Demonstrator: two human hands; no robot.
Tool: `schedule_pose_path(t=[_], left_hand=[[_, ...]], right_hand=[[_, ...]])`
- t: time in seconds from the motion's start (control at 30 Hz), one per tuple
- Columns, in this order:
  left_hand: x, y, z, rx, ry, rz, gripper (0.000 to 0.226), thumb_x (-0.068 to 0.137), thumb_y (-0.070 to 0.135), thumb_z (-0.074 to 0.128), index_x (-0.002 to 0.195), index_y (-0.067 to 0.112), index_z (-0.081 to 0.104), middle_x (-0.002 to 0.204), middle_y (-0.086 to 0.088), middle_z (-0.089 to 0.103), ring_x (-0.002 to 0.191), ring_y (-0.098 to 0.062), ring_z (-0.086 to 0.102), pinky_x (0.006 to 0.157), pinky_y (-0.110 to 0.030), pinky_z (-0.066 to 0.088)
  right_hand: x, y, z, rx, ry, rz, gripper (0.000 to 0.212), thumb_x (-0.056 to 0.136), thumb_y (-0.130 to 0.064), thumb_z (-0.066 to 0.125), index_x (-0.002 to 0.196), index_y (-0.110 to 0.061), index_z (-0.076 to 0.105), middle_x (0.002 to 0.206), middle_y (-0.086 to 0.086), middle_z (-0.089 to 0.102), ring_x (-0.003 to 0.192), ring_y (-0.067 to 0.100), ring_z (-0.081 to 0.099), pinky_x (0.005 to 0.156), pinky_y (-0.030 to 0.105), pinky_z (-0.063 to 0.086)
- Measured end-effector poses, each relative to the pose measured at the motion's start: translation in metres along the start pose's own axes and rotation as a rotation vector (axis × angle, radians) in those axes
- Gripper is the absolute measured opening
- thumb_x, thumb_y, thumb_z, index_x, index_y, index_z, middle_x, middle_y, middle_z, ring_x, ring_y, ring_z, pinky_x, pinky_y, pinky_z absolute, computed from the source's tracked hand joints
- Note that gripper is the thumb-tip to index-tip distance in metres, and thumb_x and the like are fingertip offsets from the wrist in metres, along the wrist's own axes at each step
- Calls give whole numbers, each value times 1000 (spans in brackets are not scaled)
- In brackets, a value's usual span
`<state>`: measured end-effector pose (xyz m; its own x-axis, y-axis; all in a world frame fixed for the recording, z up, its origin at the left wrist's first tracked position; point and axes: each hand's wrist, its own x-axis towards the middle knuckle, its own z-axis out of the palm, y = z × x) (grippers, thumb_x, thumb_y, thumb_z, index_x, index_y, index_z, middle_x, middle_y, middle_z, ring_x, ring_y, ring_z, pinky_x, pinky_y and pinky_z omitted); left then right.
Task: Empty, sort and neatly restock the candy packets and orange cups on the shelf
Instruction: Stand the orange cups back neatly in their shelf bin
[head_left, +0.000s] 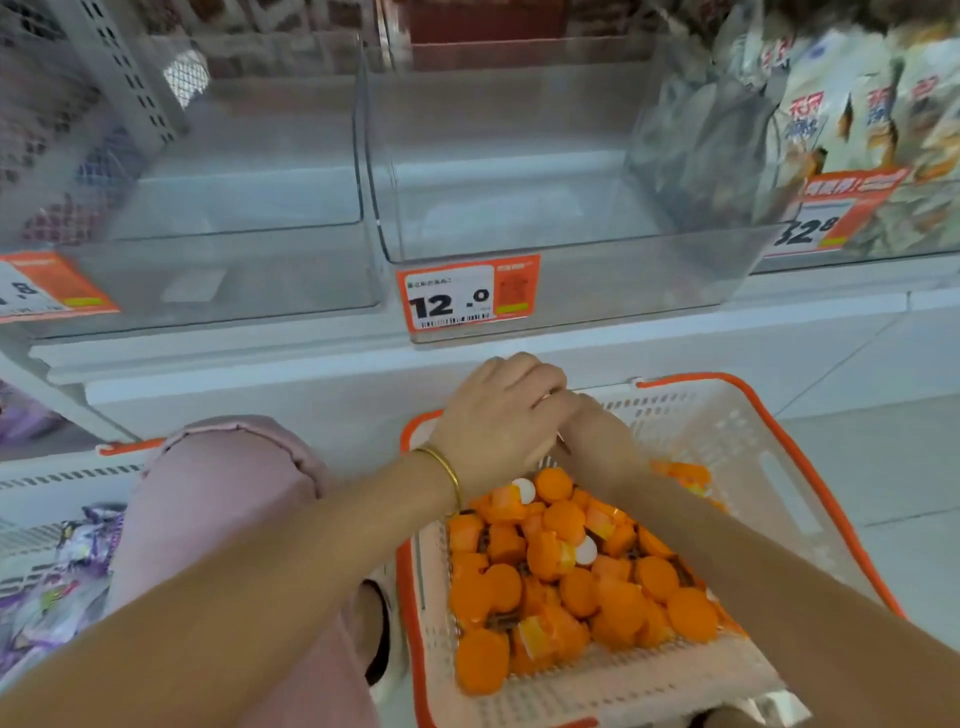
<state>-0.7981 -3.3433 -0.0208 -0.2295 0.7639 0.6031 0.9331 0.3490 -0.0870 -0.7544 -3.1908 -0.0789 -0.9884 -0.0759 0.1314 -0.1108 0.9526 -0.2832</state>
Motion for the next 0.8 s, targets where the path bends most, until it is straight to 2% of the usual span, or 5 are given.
schedule_pose_path(t=[0.1, 0.27, 0.47, 0.63, 0.8], left_hand=[[-26, 2, 30, -54, -400, -188, 21, 79, 10, 58, 98, 12, 66, 99, -7, 63, 93, -28, 56, 71, -39, 53], [-75, -1, 91, -289, -967, -694, 37, 96, 24, 43, 132, 15, 42, 134, -10, 44, 116, -26, 48, 93, -34, 44], [-113, 12, 162, -286, -1036, -842, 71, 87, 58, 47, 145, 30, 17, 154, -9, 20, 138, -33, 25, 111, -50, 24], [-133, 22, 197, -499, -1047, -1170, 79, 88, 58, 46, 148, 30, 4, 157, -8, 5, 142, -31, 15, 113, -45, 17], [-125, 21, 207, -650, -1050, -1319, 82, 63, 62, 68, 129, 35, 29, 140, -10, 35, 121, -32, 43, 98, -48, 43]], right_hand=[[-19, 12, 49, 74, -389, 243, 40, 98, -25, 45, 137, -18, 40, 131, 9, 46, 115, 28, 48, 84, 37, 48], [-48, 25, 107, 17, -569, 453, 51, 99, -36, 46, 145, -22, 29, 146, 14, 33, 133, 38, 32, 103, 48, 39], [-49, 50, 135, 38, -599, 517, 45, 100, -36, 41, 142, -23, 32, 145, 11, 33, 132, 37, 33, 102, 46, 38], [-39, 63, 145, 7, -652, 536, 57, 94, -40, 54, 142, -21, 30, 145, 8, 39, 136, 33, 30, 105, 44, 40], [-35, 60, 145, -27, -667, 568, 60, 87, -39, 64, 135, -13, 40, 144, 12, 32, 131, 32, 34, 98, 40, 45]])
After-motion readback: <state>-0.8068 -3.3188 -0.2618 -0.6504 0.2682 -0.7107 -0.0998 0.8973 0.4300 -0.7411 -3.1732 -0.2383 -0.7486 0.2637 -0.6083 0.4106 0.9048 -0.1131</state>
